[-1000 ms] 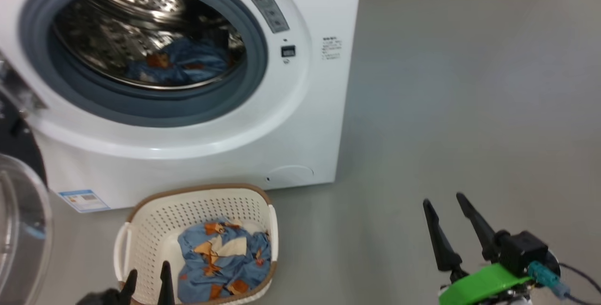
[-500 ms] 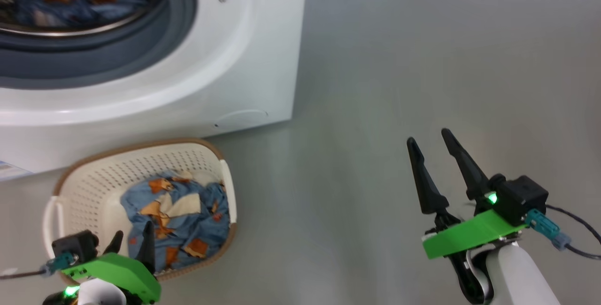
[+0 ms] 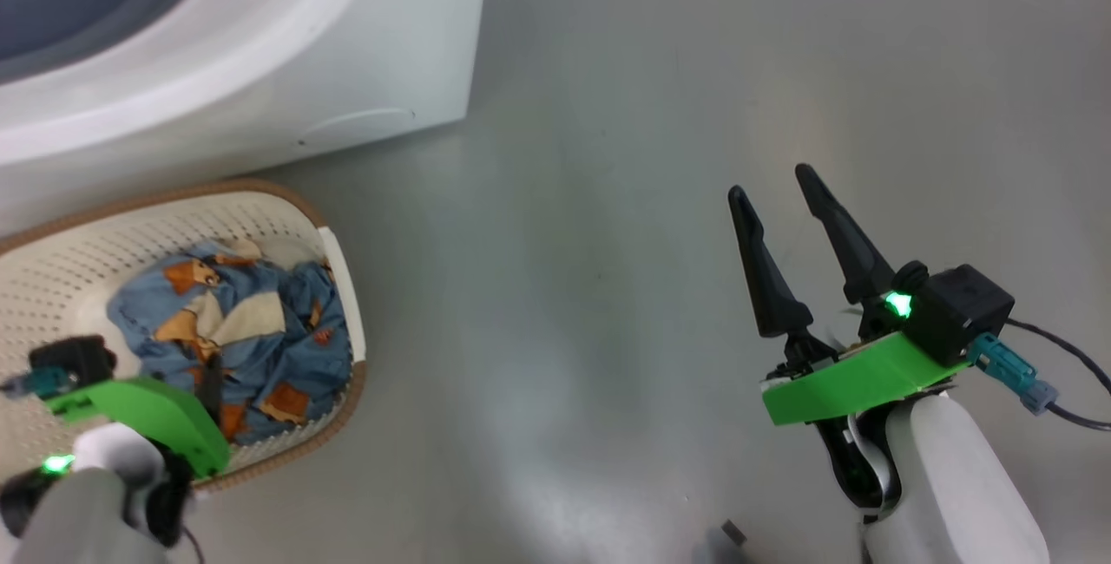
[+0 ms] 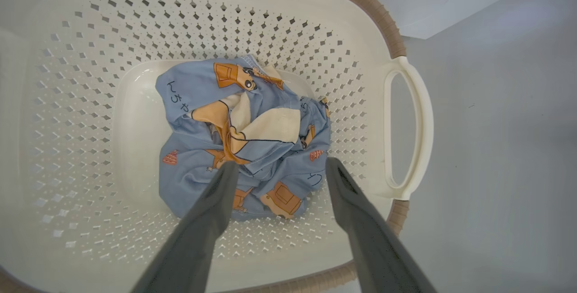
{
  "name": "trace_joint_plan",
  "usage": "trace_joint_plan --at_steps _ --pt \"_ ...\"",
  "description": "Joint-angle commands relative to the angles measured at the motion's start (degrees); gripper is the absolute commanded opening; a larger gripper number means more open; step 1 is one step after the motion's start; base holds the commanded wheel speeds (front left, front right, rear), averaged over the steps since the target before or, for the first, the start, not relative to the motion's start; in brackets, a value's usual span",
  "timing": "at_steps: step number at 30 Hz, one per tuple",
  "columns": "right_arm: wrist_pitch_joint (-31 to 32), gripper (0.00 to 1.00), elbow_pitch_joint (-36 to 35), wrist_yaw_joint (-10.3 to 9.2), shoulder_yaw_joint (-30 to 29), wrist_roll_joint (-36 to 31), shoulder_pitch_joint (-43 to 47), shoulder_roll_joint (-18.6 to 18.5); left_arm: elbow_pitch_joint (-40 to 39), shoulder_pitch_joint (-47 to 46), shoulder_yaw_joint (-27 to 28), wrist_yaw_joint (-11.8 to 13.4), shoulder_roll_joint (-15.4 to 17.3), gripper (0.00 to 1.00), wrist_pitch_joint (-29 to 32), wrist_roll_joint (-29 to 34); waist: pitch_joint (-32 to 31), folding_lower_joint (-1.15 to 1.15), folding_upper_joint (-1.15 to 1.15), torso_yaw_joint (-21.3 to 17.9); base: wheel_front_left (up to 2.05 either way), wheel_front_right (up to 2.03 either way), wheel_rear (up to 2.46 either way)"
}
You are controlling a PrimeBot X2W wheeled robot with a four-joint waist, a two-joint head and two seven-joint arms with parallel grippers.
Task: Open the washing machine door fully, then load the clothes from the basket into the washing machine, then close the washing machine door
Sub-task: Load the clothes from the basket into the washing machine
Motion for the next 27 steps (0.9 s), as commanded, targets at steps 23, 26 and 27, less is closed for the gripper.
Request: trace_joint_plan --at_steps 23,26,27 --pt "-0.27 1.00 -4.52 -0.06 1.82 1.30 -5.12 0.11 14.67 -18.32 0.65 0.36 8.65 1.00 3.60 -0.49 17.39 0.00 0.00 -4.53 0.00 0.00 0.00" --pt "-0.27 1.00 -4.99 -0.06 1.92 1.40 -5.31 0.11 15.92 -19.82 0.78 0.18 9.34 1.00 3.92 -0.94 18.54 0.00 0.00 -5.08 0.00 0.00 0.00" --pt "-0.27 1.00 -5.16 -0.06 1.84 1.43 -5.29 0.11 16.22 -20.29 0.77 0.13 9.56 1.00 3.90 -1.01 18.90 0.00 0.00 -5.22 0.00 0.00 0.00"
